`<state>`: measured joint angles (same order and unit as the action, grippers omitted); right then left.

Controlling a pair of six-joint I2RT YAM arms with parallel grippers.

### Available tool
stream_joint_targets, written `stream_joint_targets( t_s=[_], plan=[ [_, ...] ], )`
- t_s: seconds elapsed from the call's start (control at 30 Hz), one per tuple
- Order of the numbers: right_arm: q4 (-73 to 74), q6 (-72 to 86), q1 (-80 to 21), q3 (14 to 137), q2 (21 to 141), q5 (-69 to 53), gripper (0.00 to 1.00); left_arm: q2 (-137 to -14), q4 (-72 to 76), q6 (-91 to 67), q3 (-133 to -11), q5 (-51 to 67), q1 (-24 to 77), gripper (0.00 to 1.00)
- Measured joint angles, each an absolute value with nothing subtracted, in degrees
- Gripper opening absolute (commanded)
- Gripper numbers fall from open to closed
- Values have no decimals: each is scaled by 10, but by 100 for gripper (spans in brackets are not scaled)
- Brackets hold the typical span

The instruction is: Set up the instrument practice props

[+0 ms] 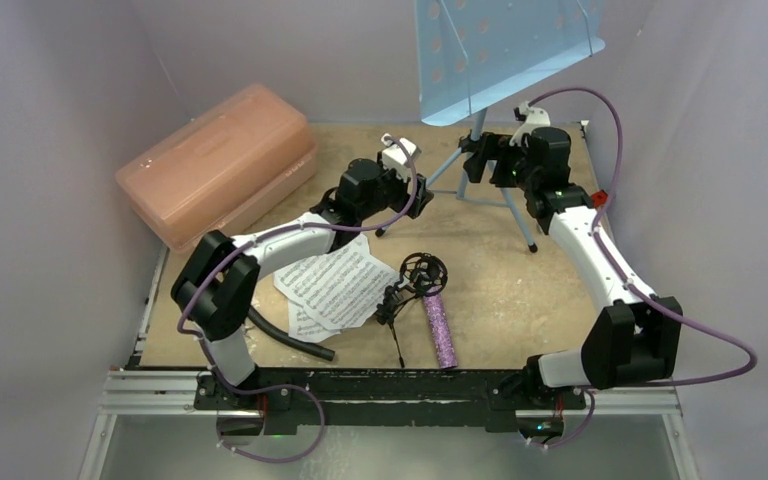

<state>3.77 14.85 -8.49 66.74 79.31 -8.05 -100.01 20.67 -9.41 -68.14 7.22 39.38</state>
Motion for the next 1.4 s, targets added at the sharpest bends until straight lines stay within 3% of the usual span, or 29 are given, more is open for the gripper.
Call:
stream_joint_targets(
  t_s=[0.57,0.77,1.13,1.33,1.4],
  plan=[
    [45,109,-77,649,823,-195,75,-1079,234,-77,-710,48,394,60],
    [51,106,-77,649,815,-188,81,-1087,230,-62,-710,40,394,51],
    [88,87,-76,704,828,-65,84,-1088,226,-36,-725,35,394,48],
    [91,70,-76,707,869,-36,81,-1096,226,-34,-737,35,394,47],
    [90,64,-76,707,886,-41,75,-1101,226,-34,-741,35,394,46]
  ],
)
